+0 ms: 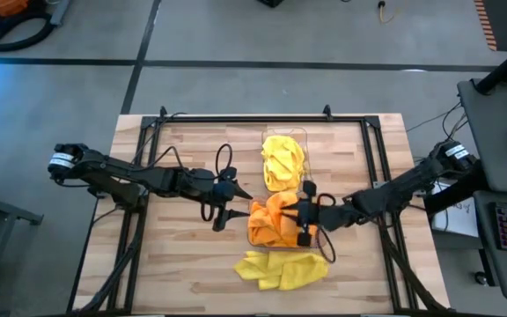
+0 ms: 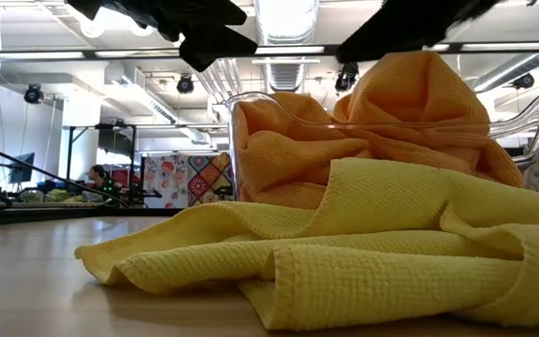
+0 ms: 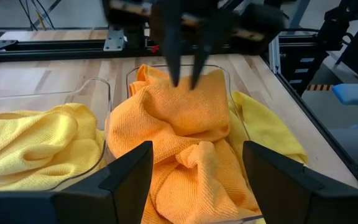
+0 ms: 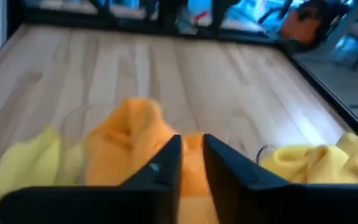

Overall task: Sort microfiber towel by color & place in baskets
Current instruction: Put the orange towel into the bottom transparent bin, then put the yellow towel into the top transparent bin

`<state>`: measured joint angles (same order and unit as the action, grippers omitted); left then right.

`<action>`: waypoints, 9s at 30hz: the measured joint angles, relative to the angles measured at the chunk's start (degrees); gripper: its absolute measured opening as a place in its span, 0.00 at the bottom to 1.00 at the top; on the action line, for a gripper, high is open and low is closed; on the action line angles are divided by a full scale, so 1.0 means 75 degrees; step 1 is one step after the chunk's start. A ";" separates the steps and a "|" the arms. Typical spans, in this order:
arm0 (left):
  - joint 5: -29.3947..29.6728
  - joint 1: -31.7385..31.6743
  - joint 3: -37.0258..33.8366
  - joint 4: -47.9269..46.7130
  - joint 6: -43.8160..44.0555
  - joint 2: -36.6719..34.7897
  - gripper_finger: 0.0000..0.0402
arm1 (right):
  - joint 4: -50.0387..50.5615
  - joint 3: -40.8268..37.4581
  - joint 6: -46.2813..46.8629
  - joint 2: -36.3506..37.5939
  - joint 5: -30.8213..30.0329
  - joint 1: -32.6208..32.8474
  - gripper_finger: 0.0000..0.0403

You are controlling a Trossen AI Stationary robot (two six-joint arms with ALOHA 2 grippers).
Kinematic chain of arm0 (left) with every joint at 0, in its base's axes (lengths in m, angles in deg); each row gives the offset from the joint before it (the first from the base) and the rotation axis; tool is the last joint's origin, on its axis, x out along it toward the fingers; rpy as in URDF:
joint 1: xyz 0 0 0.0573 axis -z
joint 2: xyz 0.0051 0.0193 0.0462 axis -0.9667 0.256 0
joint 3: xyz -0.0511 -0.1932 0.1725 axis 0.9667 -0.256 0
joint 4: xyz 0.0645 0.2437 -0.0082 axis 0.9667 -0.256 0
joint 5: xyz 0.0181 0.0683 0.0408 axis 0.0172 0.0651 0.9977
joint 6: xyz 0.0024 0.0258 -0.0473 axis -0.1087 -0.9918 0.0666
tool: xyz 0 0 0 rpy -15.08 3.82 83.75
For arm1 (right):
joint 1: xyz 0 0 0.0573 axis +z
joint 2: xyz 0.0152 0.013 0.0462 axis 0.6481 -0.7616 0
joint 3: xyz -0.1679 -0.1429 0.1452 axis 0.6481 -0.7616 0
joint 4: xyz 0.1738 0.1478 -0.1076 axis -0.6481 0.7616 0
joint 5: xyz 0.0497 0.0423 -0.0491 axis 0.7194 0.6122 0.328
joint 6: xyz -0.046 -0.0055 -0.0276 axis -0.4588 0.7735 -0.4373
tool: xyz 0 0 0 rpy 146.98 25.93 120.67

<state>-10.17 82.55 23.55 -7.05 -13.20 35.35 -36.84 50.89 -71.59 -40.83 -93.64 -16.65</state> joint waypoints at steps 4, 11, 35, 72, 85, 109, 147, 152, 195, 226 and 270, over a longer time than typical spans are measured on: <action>0.0001 -0.0003 0.0000 0.0004 -0.0009 0.0000 0.58 | -0.2146 -0.0973 -0.0285 0.0000 0.0548 -0.0425 0.04; 0.0006 0.0000 0.0000 0.0009 -0.0061 0.0000 0.58 | -0.3436 -0.1834 0.0311 -0.0025 0.1004 -0.0701 0.03; 0.0017 0.0000 -0.0003 0.0117 -0.0061 0.0000 0.58 | -0.6871 -0.1802 -0.0188 -0.2391 0.1365 -0.0854 0.03; 0.0017 0.0000 -0.0003 0.0099 -0.0058 0.0000 0.58 | -0.5800 -0.1735 0.0598 -0.2383 0.1412 -0.0967 0.03; 0.0017 -0.0002 -0.0015 0.0111 -0.0055 0.0000 0.58 | -0.3394 -0.1577 0.1094 -0.0721 0.1423 -0.0952 0.03; 0.0017 0.0000 -0.0017 0.0110 -0.0052 0.0000 0.58 | 0.0686 0.0125 0.1718 -0.1954 0.1418 -0.0955 0.03; 0.0017 -0.0003 -0.0017 0.0102 -0.0009 0.0000 0.58 | 0.0724 0.0182 0.1619 -0.1623 0.1362 -0.0952 0.21; 0.0015 0.0000 -0.0017 0.0099 -0.0006 0.0000 0.58 | 0.0837 0.0182 0.1656 -0.1439 0.1368 -0.0952 0.32; 0.0017 -0.0003 -0.0017 0.0082 0.0070 0.0000 0.58 | 0.1943 0.0179 0.5588 0.1533 0.5233 0.1125 0.35; 0.0019 -0.0003 0.0123 0.0364 -0.0093 0.0000 0.58 | 0.4742 0.0107 0.8822 0.0090 0.3941 0.2704 0.38; 0.0023 -0.0009 0.0143 0.0409 -0.0460 0.0000 0.58 | 0.2940 0.0282 0.6351 -0.1536 0.3316 0.2749 0.02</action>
<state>-9.99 82.48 24.62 -3.99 -16.65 35.35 -14.79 53.01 -23.96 -52.36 -68.76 3.96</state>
